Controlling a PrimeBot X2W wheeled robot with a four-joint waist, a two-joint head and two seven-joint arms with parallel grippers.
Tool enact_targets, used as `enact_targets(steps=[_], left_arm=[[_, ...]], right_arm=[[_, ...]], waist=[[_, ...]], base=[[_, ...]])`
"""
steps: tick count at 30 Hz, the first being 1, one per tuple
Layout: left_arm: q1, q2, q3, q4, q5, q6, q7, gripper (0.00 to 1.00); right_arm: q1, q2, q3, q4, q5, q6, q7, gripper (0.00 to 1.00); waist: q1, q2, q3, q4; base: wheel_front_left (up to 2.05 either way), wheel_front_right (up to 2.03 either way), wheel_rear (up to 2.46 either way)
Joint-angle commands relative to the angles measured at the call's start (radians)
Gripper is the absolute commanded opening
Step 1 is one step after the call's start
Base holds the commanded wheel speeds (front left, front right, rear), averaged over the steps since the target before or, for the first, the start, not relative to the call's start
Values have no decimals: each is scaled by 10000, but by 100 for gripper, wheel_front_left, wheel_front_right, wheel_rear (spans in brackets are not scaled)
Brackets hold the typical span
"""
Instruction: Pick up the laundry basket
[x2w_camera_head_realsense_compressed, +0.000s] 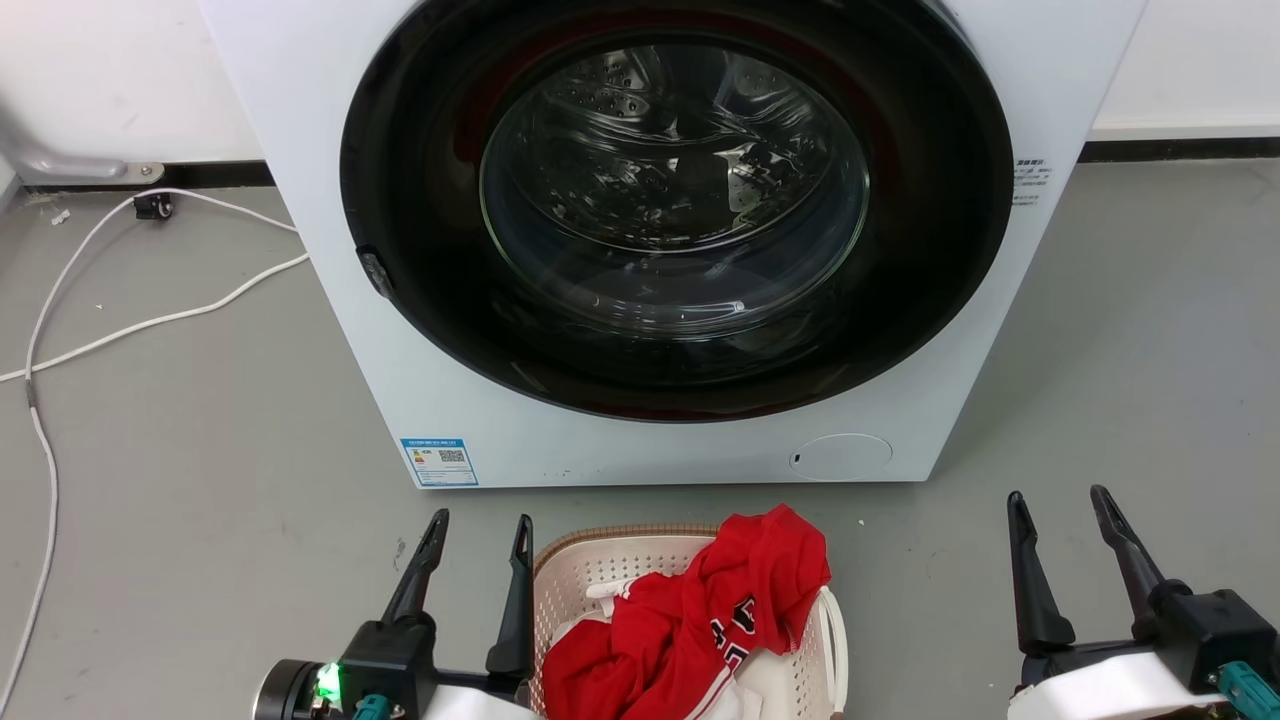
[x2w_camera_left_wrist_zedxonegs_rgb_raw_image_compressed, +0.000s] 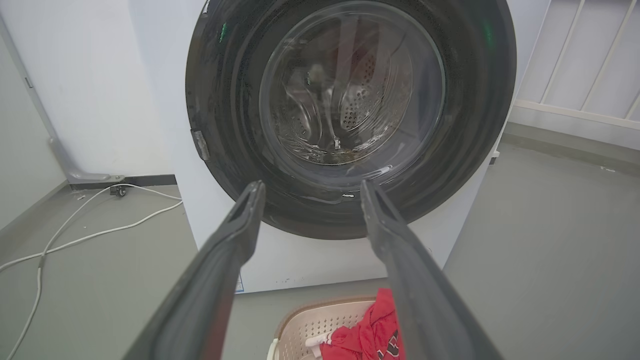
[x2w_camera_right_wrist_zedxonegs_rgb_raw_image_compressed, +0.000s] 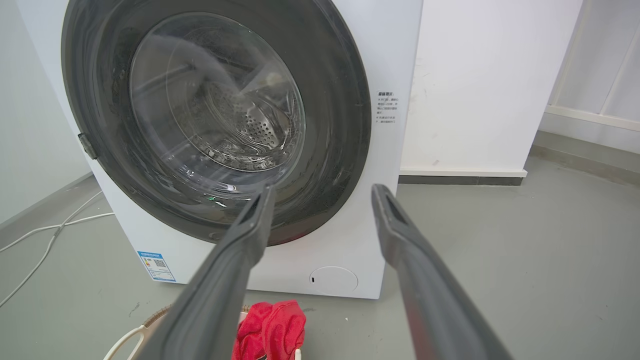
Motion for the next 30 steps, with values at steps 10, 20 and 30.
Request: enact_targets(steps=[10, 20, 30], left_arm=[[521, -714, 1019, -36, 250, -699, -263, 100], [796, -1217, 1734, 528, 1181, -1546, -449, 100], [788, -1408, 1978, 672, 1725, -1828, -518, 100]], right_arm=[[169, -19, -135, 101, 364, -3, -279, 100], [217, -18, -93, 197, -45, -3, -456, 100], [216, -18, -57, 175, -285, -3, -517, 100]], waist=[[0, -1, 15, 5], [0, -1, 22, -18], [0, -1, 25, -27]], base=[[0, 0, 0], [0, 0, 0], [0, 0, 0]])
